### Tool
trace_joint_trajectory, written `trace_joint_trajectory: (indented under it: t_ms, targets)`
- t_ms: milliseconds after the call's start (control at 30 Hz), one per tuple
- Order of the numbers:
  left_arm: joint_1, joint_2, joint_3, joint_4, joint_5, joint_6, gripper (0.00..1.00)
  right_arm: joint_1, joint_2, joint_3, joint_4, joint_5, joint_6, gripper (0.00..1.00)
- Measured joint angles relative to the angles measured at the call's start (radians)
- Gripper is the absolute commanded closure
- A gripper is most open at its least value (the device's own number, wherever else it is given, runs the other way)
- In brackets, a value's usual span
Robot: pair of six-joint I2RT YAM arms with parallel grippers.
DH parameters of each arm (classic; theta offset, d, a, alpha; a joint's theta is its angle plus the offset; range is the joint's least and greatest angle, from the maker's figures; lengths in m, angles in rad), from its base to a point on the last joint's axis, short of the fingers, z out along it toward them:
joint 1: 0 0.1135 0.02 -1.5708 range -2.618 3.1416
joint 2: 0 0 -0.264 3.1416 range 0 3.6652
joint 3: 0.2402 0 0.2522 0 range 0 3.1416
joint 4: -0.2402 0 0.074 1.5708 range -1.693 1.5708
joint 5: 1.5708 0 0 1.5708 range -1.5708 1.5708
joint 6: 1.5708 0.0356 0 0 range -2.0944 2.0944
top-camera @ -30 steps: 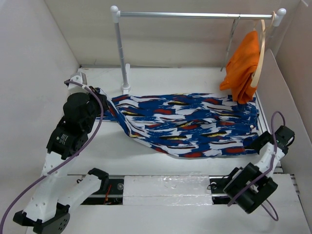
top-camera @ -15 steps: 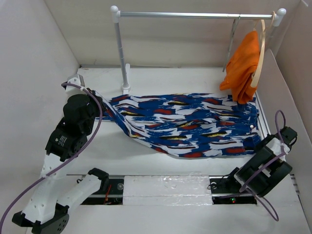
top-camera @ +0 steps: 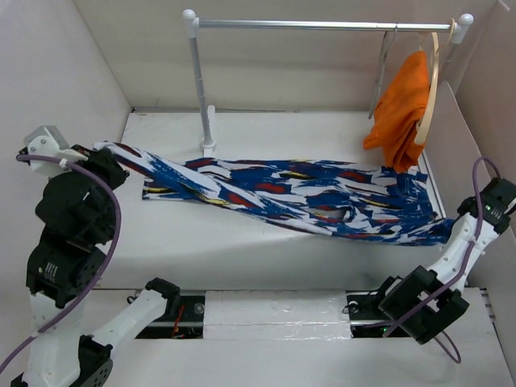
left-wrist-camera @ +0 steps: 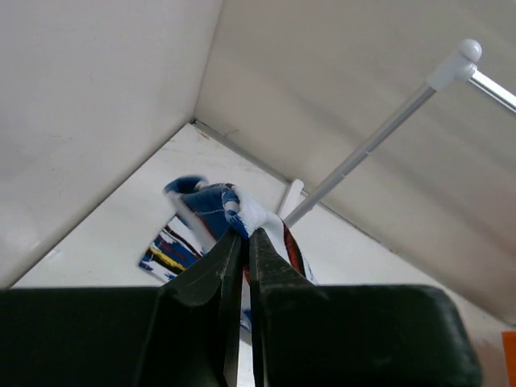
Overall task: Place the trousers on the hanger
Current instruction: Fold the trousers
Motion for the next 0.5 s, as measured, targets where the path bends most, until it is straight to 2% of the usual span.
trace_joint_trajectory:
  t_ms: [33, 100, 267, 367, 500]
  targets:
    - [0.000, -0.008, 0.005, 0.000, -0.010, 0.002, 1.00, 0.013, 0.005, 0.032, -0.032, 0.062, -0.032, 1.00]
    - [0.000, -0.019, 0.006, -0.002, -0.026, 0.003, 1.00, 0.053, 0.004, 0.085, -0.044, 0.089, -0.043, 1.00]
    - [-0.015, -0.011, -0.004, -0.034, -0.058, 0.000, 1.00, 0.117, -0.098, 0.087, -0.161, 0.150, -0.065, 1.00]
    - [-0.032, -0.019, -0.055, -0.040, -0.105, -0.001, 1.00, 0.146, -0.129, 0.119, -0.228, 0.178, -0.077, 1.00]
    - [-0.033, -0.049, -0.174, -0.045, -0.153, -0.011, 1.00, 0.195, -0.073, 0.195, -0.225, 0.210, -0.110, 1.00]
